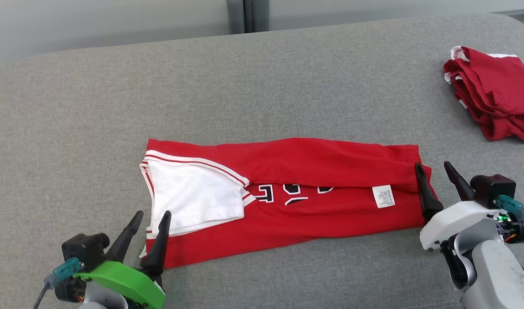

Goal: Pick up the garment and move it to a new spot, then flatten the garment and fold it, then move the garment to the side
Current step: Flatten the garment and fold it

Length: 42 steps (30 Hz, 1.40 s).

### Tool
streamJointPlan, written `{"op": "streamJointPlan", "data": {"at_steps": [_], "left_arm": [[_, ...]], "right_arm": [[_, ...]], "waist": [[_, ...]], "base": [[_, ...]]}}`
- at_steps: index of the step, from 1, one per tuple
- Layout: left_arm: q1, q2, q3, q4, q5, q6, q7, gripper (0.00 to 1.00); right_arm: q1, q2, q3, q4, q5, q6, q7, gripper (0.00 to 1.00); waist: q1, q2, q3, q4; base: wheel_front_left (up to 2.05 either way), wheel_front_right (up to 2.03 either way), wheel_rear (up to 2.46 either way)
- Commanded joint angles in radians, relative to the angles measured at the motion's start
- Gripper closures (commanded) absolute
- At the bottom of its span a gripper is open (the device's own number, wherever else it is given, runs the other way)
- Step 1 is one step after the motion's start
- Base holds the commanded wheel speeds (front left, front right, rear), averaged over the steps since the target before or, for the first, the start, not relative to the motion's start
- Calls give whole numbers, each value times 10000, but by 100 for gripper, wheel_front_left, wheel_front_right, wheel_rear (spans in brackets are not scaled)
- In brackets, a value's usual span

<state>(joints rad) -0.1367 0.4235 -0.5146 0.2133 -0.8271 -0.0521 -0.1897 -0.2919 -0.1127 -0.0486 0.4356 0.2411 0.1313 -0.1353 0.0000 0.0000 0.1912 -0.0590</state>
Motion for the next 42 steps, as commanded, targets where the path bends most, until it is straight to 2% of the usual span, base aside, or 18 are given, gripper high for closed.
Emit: {"op": "streamJointPlan", "data": {"at_steps": [1, 8, 11, 16, 24, 31, 32, 33, 34, 35, 37, 42], "left_arm": [[154, -57, 59, 9, 167, 138, -196, 0], [395, -342, 530, -280, 1118, 999, -692, 0], [506, -621, 771, -424, 1236, 1141, -751, 0], [510, -899, 1136, -633, 1574, 1148, -755, 0], [587, -1417, 1867, -752, 2220, 939, -752, 0], [752, -1831, 2542, -746, 2676, 683, -753, 0], [773, -1864, 2630, -732, 2716, 636, -753, 0], [805, -1918, 2749, -719, 2787, 612, -753, 0], [816, -1968, 2806, -701, 2845, 596, -753, 0], [831, -2039, 2870, -678, 2911, 546, -753, 0], [838, -2138, 3004, -650, 2963, 445, -754, 0], [855, -2290, 3291, -617, 3153, 319, -754, 0]], "right_arm": [[223, 16, -140, -125, -145, -13, -75, 0], [679, 304, -674, -653, -358, -13, 72, 0], [610, 401, -845, -690, -440, -13, 190, 0], [265, 455, -1007, -349, -667, -13, 357, 0], [183, 447, -1659, 933, -1090, -13, 387, 0], [204, 538, -1796, 1888, -1382, -13, 306, 0], [168, 556, -1726, 1977, -1353, -13, 303, 11], [115, 580, -1606, 2093, -1307, -13, 308, 51], [90, 592, -1514, 2170, -1260, -13, 307, 85], [52, 601, -1411, 2270, -1229, -13, 298, 96], [-72, 606, -1318, 2383, -1143, -13, 242, 100], [-476, 486, -1476, 2345, -1171, -17, 30, 100]], "waist": [[0, 0, -94, 62], [0, 0, -277, 156], [0, 0, -284, 265], [0, 0, -223, 528], [0, 0, -163, 984], [0, 0, -164, 1022], [0, 0, -172, 990], [0, 0, -186, 932], [0, 0, -196, 894], [0, 0, -211, 832], [0, 0, -238, 715], [0, 0, -322, 369]], "base": [[0, 0, 0], [0, 0, 0], [0, 0, 0], [0, 0, 0], [0, 0, 0], [0, 0, 0], [0, 0, 0], [0, 0, 0], [0, 0, 0], [0, 0, 0], [0, 0, 0], [0, 0, 0]]}}
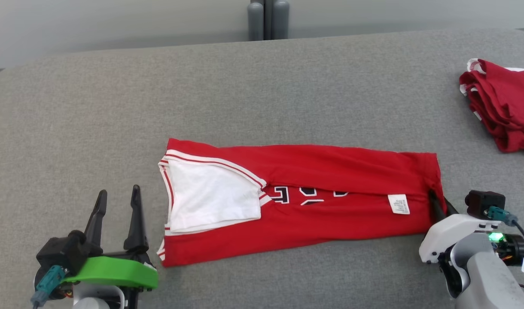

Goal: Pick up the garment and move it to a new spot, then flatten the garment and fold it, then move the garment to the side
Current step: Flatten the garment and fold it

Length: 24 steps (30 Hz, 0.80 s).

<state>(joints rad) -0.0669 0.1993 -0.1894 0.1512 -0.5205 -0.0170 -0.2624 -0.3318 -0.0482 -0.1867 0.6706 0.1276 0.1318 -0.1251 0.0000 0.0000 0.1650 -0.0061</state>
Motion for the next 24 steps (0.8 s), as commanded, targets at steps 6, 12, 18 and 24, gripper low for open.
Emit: {"op": "streamJointPlan", "data": {"at_steps": [6, 12, 18, 24], "left_arm": [[222, -197, 277, 114, 244, -190, -27, 0], [146, -377, 443, 250, 359, -400, -28, 0], [112, -451, 601, 343, 430, -503, -28, 0], [-11, -530, 609, 485, 511, -608, -28, 0]], "right_arm": [[-194, -649, -643, -636, 82, -23, 67, 100], [69, -842, -1157, -1944, 850, -20, 587, 100], [213, -371, -306, -3490, 1654, -16, 1210, 100], [203, -79, 1363, -4631, 2244, -16, 1664, 100]], "waist": [[0, 0, -152, -536], [0, 0, -114, -700], [0, 0, -87, -708], [0, 0, -123, -485]], "base": [[0, 0, 0], [0, 0, 0], [0, 0, 0], [0, 0, 0]]}}
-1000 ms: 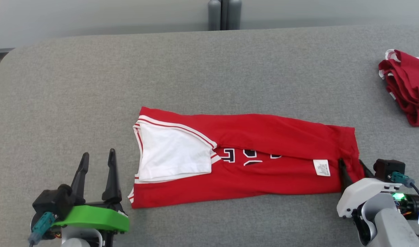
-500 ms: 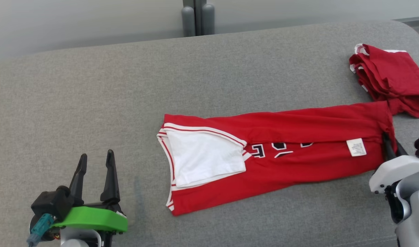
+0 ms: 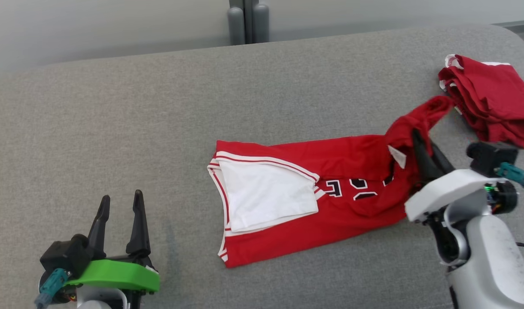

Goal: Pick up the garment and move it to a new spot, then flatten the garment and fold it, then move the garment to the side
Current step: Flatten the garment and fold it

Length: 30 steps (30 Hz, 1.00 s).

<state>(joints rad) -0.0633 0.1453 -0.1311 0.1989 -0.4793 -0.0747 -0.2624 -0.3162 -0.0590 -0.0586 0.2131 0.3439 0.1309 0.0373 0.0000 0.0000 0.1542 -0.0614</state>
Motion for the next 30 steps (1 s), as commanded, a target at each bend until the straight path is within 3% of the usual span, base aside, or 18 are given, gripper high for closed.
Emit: {"op": "streamJointPlan", "data": {"at_steps": [1, 6, 14, 27, 28, 30], "left_arm": [[-53, -12, 11, 20, 113, -54, -28, 0], [-162, -124, -60, 129, 168, -117, -26, 0], [-276, -274, -172, 234, 207, -215, -28, 0], [-434, -494, -235, 443, 306, -322, -28, 0], [-446, -509, -231, 466, 316, -341, -28, 0], [-490, -525, -228, 504, 340, -365, -28, 0]], "right_arm": [[-16, 40, 452, -138, 218, -6, 65, 100], [-353, 61, 2694, 235, 1688, -6, -231, 100], [-1190, 60, 5351, 1618, 3073, -6, -954, 100], [-2478, 68, 7833, 3635, 4714, -4, -1632, 100], [-2560, 66, 7996, 3767, 4857, -4, -1665, 98], [-2742, 65, 8301, 4020, 5084, -4, -1758, 60]], "waist": [[0, 0, -18, 127], [0, 0, 4, 521], [0, 0, 125, 1074], [0, 0, 264, 1528], [0, 0, 273, 1543], [0, 0, 281, 1563]], "base": [[0, 0, 0], [0, 0, 0], [0, 0, 0], [0, 0, 0], [0, 0, 0], [0, 0, 0]]}}
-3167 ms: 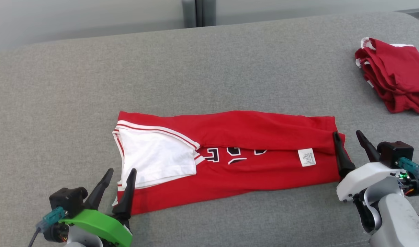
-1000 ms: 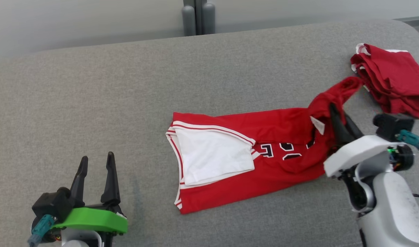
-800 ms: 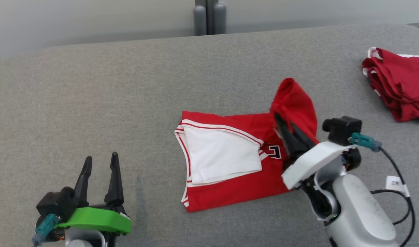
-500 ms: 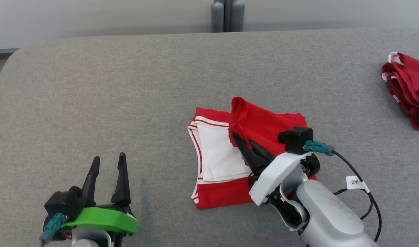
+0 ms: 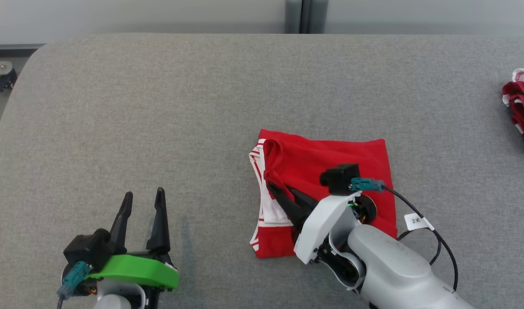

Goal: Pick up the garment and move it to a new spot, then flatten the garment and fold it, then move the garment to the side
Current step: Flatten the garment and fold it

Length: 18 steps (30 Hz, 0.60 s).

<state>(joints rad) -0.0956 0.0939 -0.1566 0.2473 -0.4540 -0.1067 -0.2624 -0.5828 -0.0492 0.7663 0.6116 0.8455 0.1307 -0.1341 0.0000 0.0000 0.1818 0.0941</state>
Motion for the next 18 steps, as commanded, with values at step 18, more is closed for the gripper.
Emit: {"op": "streamJointPlan", "data": {"at_steps": [18], "left_arm": [[29, -114, 291, -32, 257, -108, -28, 0]], "right_arm": [[-1155, -35, -777, 441, -2201, -4, -1308, 0]], "waist": [[0, 0, -211, -647]], "base": [[0, 0, 0]]}}
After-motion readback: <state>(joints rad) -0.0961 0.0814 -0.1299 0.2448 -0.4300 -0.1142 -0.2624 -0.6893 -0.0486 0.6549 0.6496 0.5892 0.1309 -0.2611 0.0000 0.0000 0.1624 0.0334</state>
